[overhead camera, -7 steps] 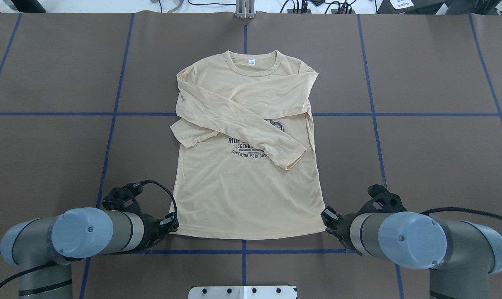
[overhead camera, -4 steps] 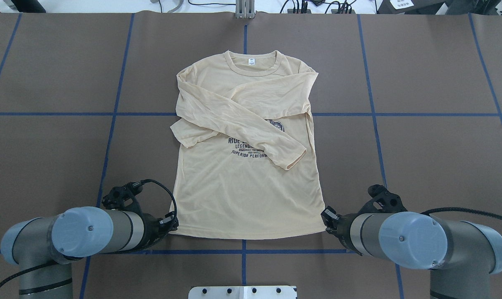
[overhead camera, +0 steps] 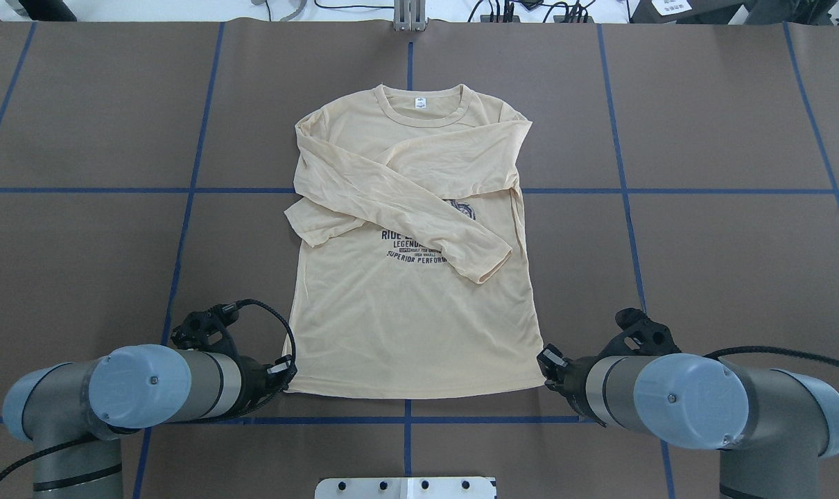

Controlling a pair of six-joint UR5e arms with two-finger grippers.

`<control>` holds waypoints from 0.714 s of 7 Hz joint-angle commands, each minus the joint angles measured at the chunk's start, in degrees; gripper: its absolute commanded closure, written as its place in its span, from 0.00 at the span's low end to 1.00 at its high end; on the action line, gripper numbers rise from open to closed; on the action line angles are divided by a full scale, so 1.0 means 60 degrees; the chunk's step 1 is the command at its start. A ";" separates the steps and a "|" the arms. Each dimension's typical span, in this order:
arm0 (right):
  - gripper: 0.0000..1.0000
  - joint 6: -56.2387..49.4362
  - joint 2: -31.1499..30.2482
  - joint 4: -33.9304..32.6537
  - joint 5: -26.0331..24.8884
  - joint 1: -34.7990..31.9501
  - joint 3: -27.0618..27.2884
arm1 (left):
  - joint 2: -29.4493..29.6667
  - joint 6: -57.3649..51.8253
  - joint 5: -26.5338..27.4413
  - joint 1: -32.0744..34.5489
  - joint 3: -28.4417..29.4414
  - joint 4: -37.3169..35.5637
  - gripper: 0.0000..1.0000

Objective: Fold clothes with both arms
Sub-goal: 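Grasp the near hem corners with both grippers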

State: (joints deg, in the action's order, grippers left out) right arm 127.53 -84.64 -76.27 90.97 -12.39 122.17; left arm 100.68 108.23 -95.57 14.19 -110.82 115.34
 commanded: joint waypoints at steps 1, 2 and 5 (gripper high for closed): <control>1.00 0.0000 0.0000 -0.0004 0.0000 -0.0015 0.0000 | 0.0022 -0.0020 -0.0053 0.0022 -0.0277 -0.0164 1.00; 1.00 0.0000 -0.0044 0.0011 0.0000 -0.0015 0.0015 | -0.0022 -0.0020 -0.0314 0.0037 -0.0773 -0.0789 1.00; 1.00 -0.0014 -0.0759 0.0011 0.0379 -0.0015 0.0730 | -0.0532 0.0125 -0.0405 -0.0050 -0.1886 -0.0985 1.00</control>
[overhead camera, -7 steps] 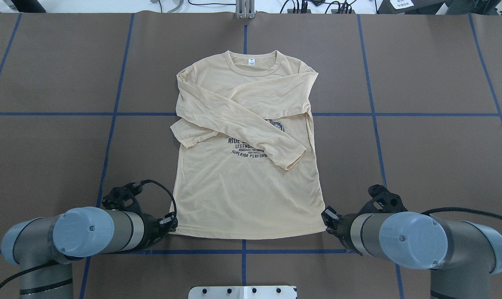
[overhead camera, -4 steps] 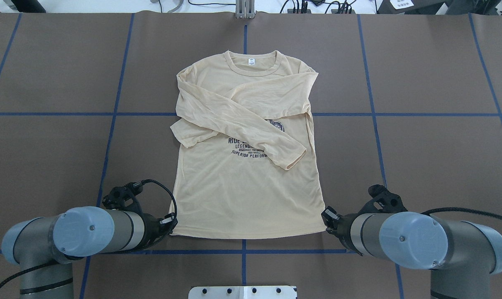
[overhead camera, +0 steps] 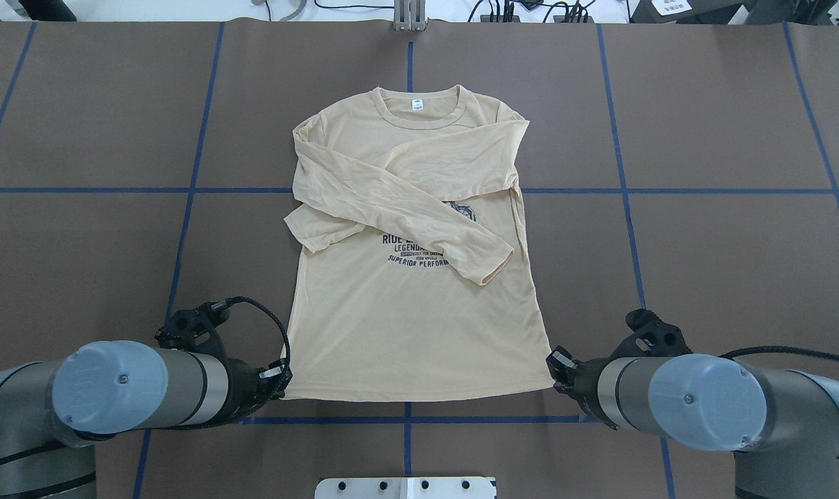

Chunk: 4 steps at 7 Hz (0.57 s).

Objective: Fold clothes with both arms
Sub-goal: 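Lift the hem with both grippers and fold it toward the collar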

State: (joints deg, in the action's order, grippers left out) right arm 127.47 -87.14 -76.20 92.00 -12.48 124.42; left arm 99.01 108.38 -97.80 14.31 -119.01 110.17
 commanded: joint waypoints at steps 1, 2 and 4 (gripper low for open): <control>1.00 0.0009 -0.0374 -0.0014 0.0586 0.0014 0.0531 | -0.0372 0.0609 -0.0222 -0.0114 -0.0932 -0.0270 1.00; 1.00 0.0009 -0.0461 -0.0029 0.1126 0.0014 0.0649 | -0.0403 0.1629 -0.0268 -0.0433 -0.1299 -0.0475 1.00; 1.00 0.0009 -0.0697 -0.0058 0.1628 -0.0450 0.1337 | -0.0258 0.1757 -0.0311 -0.0525 -0.1624 -0.0609 1.00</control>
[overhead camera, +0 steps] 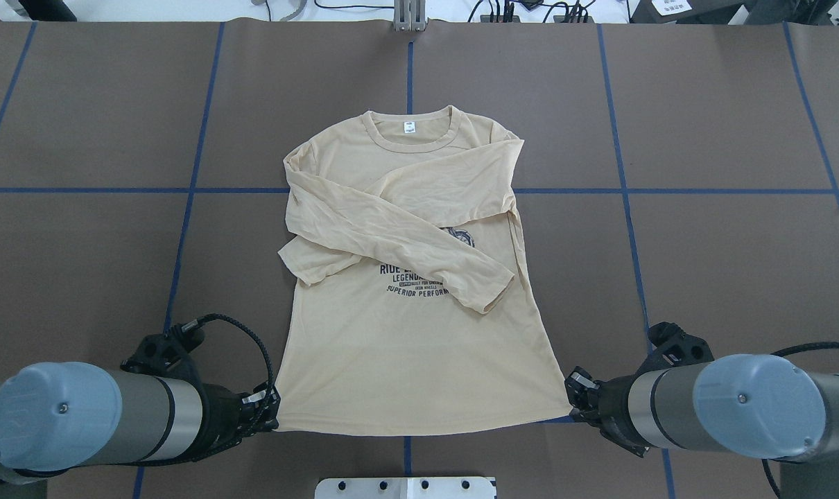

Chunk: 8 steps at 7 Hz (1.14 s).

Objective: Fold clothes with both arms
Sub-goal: 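Lift the hem with both grippers and fold it toward the collar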

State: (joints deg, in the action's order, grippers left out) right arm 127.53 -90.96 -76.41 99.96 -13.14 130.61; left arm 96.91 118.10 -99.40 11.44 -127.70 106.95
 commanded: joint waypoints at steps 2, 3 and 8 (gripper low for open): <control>1.00 -0.0174 0.0944 -0.0098 0.1508 -0.1988 -0.0769 | 0.0676 -0.1291 -0.0088 0.1058 0.0028 -0.0085 1.00; 1.00 -0.0204 0.1531 -0.0098 0.2287 -0.2870 -0.1415 | 0.0766 -0.2112 -0.0190 0.1851 0.0189 -0.0086 1.00; 1.00 -0.2281 0.4038 -0.1796 0.2983 -0.4986 -0.3511 | 0.2331 -0.3527 -0.1085 0.4141 0.2706 0.0002 1.00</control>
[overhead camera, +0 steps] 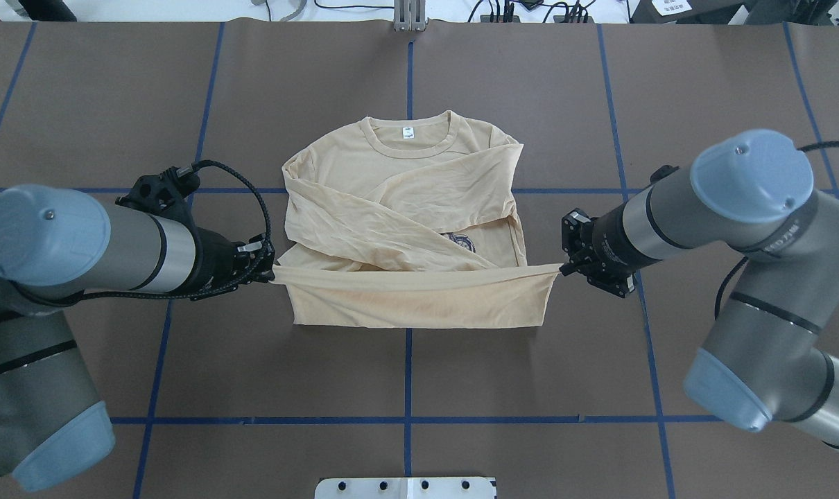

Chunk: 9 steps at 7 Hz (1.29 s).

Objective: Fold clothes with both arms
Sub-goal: 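Lift the hem with both grippers and fold it toward the collar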

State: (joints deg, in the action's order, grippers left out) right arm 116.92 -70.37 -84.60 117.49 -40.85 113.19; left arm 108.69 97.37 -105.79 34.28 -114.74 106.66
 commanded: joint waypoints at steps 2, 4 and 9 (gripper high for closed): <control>1.00 -0.1043 0.1659 -0.0432 0.0018 -0.0865 -0.2186 | 0.1013 -0.0553 -0.0020 0.0964 0.1453 0.0079 1.00; 1.00 -0.1817 0.2889 -0.0344 -0.0026 -0.1275 -0.4074 | 0.1701 -0.1036 0.0010 0.1448 0.2827 0.0428 1.00; 1.00 -0.3240 0.4403 0.0154 -0.0510 -0.1541 -0.6747 | 0.2729 -0.1317 0.0068 0.1919 0.5072 0.1527 1.00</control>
State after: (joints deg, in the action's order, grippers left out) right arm 99.11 -45.30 -84.23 114.95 -50.02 75.36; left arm 123.60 89.58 -105.43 45.65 -87.32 114.42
